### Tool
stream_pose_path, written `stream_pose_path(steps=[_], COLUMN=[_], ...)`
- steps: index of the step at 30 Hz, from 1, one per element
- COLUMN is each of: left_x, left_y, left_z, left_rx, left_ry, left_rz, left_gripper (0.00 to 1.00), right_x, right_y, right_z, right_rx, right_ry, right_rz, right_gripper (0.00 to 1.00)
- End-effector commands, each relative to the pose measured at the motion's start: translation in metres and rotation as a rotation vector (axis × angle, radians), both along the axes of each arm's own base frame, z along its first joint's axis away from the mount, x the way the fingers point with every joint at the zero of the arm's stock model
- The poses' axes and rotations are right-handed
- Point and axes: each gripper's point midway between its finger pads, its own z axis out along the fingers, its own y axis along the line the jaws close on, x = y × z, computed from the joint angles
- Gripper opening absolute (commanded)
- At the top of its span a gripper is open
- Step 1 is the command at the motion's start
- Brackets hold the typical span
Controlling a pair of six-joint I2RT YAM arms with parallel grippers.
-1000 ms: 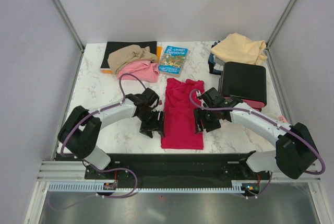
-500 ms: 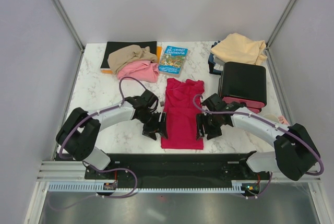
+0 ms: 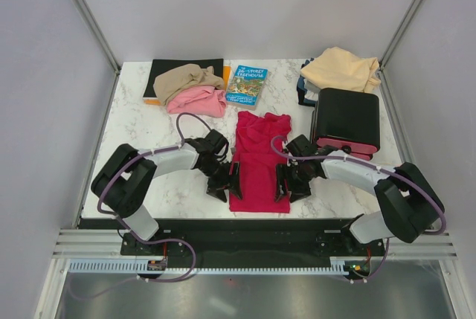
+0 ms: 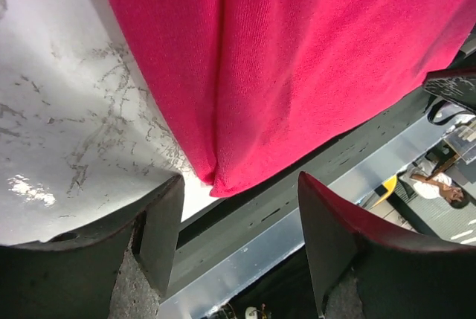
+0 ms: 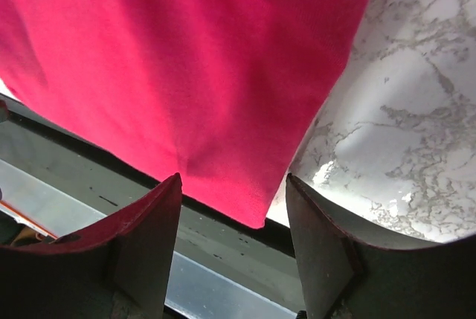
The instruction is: Fold and stack the t-shirts
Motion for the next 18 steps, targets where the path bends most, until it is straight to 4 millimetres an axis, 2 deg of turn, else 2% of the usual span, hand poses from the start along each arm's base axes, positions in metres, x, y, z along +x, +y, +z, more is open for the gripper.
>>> stream_pose_path(steps=[1,7,18], left_x=[0.004,0.0,0.004], left_y=[0.0,0.004,-0.002], left_z=[-0.011,-0.018,-0.024], left_rx=[0.022,0.043,0.05], left_ry=[0.005,0.025,0.055], left_rz=[0.025,0.033,0.043], left_gripper=[0.7,0.69,0.65], right_x=[-0.001,-0.006,-0.007], right_y=[0.001,0.002,0.006], right_z=[-0.008,-0.019,-0.029], right_rx=[0.004,0.007,0.011], right_ry=[0.018,0.06,0.093], right_rz=[-0.017,-0.016,-0.001], right_gripper=[0.66,0.64,0.61])
